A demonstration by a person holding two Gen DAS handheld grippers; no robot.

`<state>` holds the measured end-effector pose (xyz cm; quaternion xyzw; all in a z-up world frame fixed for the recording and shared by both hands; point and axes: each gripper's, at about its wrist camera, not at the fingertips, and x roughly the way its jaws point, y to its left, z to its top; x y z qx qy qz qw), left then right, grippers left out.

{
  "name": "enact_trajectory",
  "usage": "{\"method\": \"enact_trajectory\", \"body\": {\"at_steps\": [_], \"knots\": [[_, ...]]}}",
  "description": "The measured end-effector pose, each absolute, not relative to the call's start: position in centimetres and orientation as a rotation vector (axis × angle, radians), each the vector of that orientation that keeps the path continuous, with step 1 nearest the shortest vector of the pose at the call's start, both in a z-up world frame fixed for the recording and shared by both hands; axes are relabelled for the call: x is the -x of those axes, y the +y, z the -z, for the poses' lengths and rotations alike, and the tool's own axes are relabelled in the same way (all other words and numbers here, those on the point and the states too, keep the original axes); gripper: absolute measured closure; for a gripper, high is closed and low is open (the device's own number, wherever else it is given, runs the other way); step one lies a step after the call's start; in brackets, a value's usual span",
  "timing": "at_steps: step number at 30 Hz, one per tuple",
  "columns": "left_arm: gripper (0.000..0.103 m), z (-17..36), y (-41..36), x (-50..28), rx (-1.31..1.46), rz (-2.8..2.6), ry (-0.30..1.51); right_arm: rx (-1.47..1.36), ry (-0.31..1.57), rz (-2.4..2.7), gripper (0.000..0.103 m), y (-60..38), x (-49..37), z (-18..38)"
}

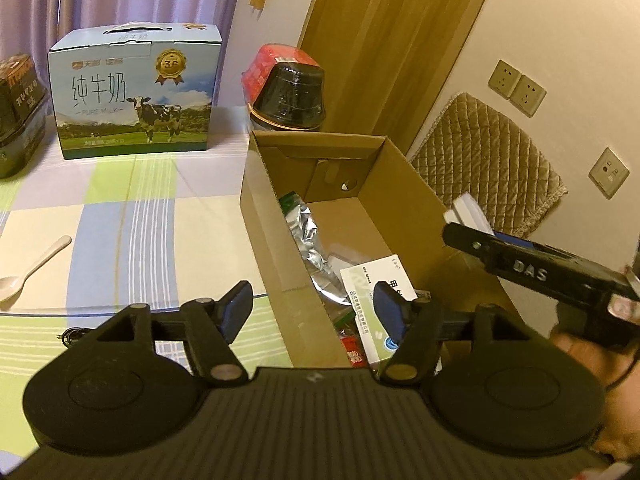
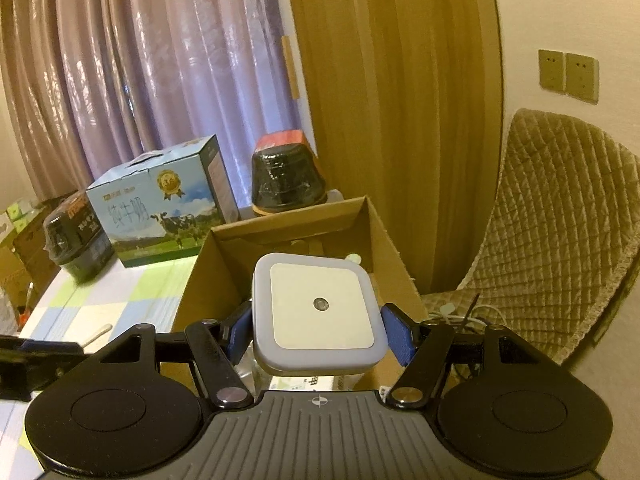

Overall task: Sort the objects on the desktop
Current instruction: 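Open the left gripper to drop the pouch while the right releases the night-light, then move both grippers back over the table toward the spoon and cable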

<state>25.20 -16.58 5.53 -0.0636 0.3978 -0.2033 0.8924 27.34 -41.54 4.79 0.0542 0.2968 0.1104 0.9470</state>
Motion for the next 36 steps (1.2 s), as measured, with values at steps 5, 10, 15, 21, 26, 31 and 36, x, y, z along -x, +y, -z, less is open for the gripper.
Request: {"method": "enact_trajectory", "body": {"at_steps": [5, 10, 15, 21, 26, 31, 36], "knots": [[0.040, -5.3, -15.6, -24.9, 0.133, 0.412, 0.830, -0.141, 0.590, -0.241, 0.038, -40.7, -28.8, -4.5], [0.038, -4.9, -14.2, -24.2, 0.125, 0.385, 0.827, -0.169, 0.572, -0.248, 0.034, -40.8, -29.2, -4.6], [0.037, -4.3, -12.8, -22.9, 0.115, 0.352, 0.829, -0.183, 0.564, -0.222, 0.030, -41.4, -27.3, -4.9], [0.031, -3.9, -10.6, -20.6, 0.138, 0.321, 0.837, -0.230, 0.592, -0.218, 0.024, -42.2, -23.6, -4.7], [0.026, -4.3, -8.5, -18.4, 0.147, 0.299, 0.825, -0.273, 0.612, -0.230, 0.020, -42.0, -19.7, -4.9], [0.024, -4.3, -5.7, -15.8, 0.148, 0.268, 0.831, -0.305, 0.611, -0.245, 0.013, -40.8, -15.6, -5.3], [0.018, -4.1, -2.7, -12.8, 0.114, 0.229, 0.839, -0.300, 0.619, -0.271, 0.006, -39.1, -12.5, -5.7]]}}
